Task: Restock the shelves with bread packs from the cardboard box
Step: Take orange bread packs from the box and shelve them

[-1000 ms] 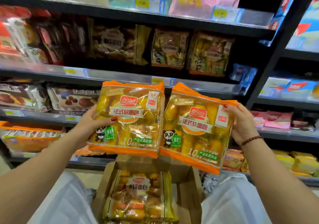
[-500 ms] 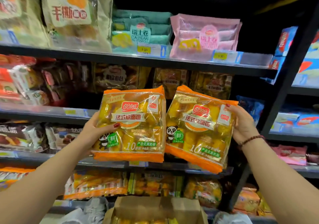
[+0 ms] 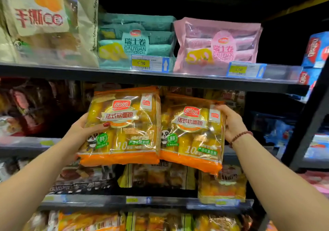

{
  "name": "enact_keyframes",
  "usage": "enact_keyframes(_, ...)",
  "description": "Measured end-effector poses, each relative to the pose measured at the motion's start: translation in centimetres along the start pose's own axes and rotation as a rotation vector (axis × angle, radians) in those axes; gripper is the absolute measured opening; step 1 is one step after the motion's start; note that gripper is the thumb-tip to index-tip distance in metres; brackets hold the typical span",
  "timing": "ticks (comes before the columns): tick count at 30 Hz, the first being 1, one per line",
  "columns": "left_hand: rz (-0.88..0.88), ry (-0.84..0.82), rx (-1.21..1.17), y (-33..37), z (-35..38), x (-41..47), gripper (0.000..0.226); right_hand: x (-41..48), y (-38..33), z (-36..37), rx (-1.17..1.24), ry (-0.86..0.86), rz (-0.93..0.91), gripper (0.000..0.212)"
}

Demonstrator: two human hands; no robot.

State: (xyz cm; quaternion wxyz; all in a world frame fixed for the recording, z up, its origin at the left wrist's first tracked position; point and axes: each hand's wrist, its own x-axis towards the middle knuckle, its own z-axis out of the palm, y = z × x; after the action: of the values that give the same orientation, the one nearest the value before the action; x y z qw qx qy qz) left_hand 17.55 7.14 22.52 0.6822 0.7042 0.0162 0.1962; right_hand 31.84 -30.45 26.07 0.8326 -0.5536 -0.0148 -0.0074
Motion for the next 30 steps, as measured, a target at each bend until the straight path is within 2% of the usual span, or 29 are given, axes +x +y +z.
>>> enact_keyframes(2, 0.008, -0.008, 0.012, -0.2, 0.2, 0.6, 0.109, 0.9, 0.3, 0.4, -0.016, 0.047, -0.018, 0.059)
enact_keyframes(4, -0.012, -0.010, 0.016, -0.5, 0.4, 1.0, 0.106, 1.6, 0.7, 0.7, -0.085, 0.090, -0.027, 0.046)
enact_keyframes(7, -0.035, -0.006, 0.022, -1.3, 0.5, 1.3, 0.100, 2.3, 1.2, 0.9, -0.224, 0.079, -0.039, 0.034)
enact_keyframes(10, -0.050, 0.019, 0.009, -1.7, 0.7, 1.3, 0.085, 2.6, 1.3, 0.7, -0.578, 0.092, -0.069, 0.049)
enact_keyframes(12, -0.057, 0.024, 0.001, -2.1, 0.7, 1.4, 0.089, 2.1, 1.1, 0.7, -0.762, 0.078, -0.088, 0.058)
enact_keyframes(16, -0.063, 0.023, -0.020, -2.2, 0.7, 1.4, 0.094, 0.7, 1.2, -0.1, -0.760, -0.111, -0.064, 0.090)
enact_keyframes(18, -0.059, 0.016, -0.028, -2.1, 0.7, 1.2, 0.088, 0.1, 1.6, -0.8, -0.775, -0.150, -0.061, 0.105)
enact_keyframes(20, -0.050, 0.009, -0.030, -2.0, 0.8, 1.2, 0.092, -0.1, 2.0, -1.3, -0.760, -0.170, -0.067, 0.117)
enact_keyframes(21, -0.053, 0.009, -0.037, -2.1, 0.8, 1.2, 0.089, -0.3, 2.0, -1.4, -0.739, -0.174, -0.074, 0.114)
enact_keyframes(24, -0.076, 0.034, -0.066, -1.8, 0.9, 1.3, 0.054, -0.1, 1.9, -1.2, -0.671, -0.165, -0.100, 0.091)
enact_keyframes(25, -0.078, 0.038, -0.057, -1.7, 0.8, 1.3, 0.055, -0.1, 1.8, -0.9, -0.652, -0.152, -0.104, 0.085)
enact_keyframes(28, -0.078, 0.046, -0.032, -1.1, 0.6, 1.7, 0.090, 0.9, 1.5, -0.3, -0.571, -0.120, -0.068, 0.090)
enact_keyframes(30, -0.094, 0.068, -0.048, -0.7, 0.1, 2.2, 0.088, 1.7, 1.1, 0.2, -0.512, -0.100, -0.005, 0.093)
